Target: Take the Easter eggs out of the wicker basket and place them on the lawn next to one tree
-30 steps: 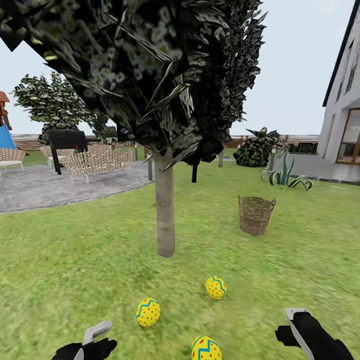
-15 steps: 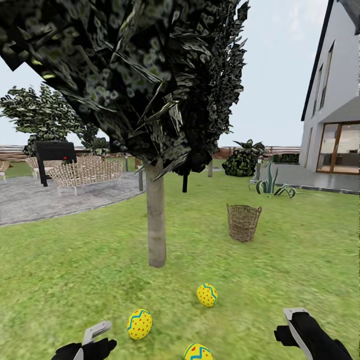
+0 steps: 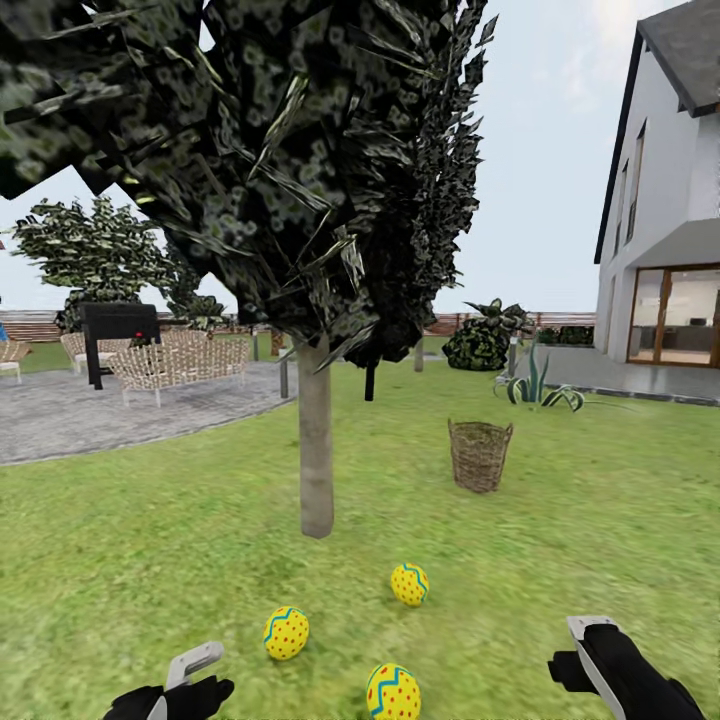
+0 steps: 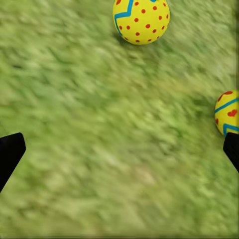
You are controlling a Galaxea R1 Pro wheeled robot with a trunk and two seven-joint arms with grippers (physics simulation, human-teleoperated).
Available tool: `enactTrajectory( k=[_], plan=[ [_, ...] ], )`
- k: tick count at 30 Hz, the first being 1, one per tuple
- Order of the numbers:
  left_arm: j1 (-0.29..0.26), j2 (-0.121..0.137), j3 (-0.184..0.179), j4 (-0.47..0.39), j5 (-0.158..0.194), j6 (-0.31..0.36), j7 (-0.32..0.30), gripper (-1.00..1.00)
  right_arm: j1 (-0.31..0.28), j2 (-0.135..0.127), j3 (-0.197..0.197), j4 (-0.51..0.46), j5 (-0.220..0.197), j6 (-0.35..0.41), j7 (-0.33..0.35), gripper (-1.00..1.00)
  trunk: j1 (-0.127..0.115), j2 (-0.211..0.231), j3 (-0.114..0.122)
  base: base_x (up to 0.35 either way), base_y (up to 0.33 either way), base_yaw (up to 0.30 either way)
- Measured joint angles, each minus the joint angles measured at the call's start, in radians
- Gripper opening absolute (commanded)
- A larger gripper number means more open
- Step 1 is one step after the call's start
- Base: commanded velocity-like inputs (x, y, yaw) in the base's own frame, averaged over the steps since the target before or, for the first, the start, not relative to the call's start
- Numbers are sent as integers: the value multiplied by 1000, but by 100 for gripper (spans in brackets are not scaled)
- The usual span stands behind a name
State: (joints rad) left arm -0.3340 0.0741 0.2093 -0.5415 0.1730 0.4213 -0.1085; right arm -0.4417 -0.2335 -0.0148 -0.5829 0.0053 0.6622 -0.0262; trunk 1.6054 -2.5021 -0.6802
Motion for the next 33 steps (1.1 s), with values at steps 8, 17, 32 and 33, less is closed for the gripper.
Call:
enactTrajectory(
  k=[8,17,32,33],
  plan=[
    [0,0,1,0,-1,3,-2,100,0,0,3,5,1,4,6,100,0,0,0,-11,0,0],
    [0,-3,-2,0,0,1,0,100,0,0,0,6,-1,-1,5,100,-3,2,27,0,0,0],
    [0,-7,-2,1,0,-1,3,100,0,2,4,17,3,4,-1,100,-47,80,70,0,0,0],
    [0,-7,-2,1,0,0,3,100,0,2,4,17,3,5,-1,100,-51,87,72,0,0,0]
  ],
)
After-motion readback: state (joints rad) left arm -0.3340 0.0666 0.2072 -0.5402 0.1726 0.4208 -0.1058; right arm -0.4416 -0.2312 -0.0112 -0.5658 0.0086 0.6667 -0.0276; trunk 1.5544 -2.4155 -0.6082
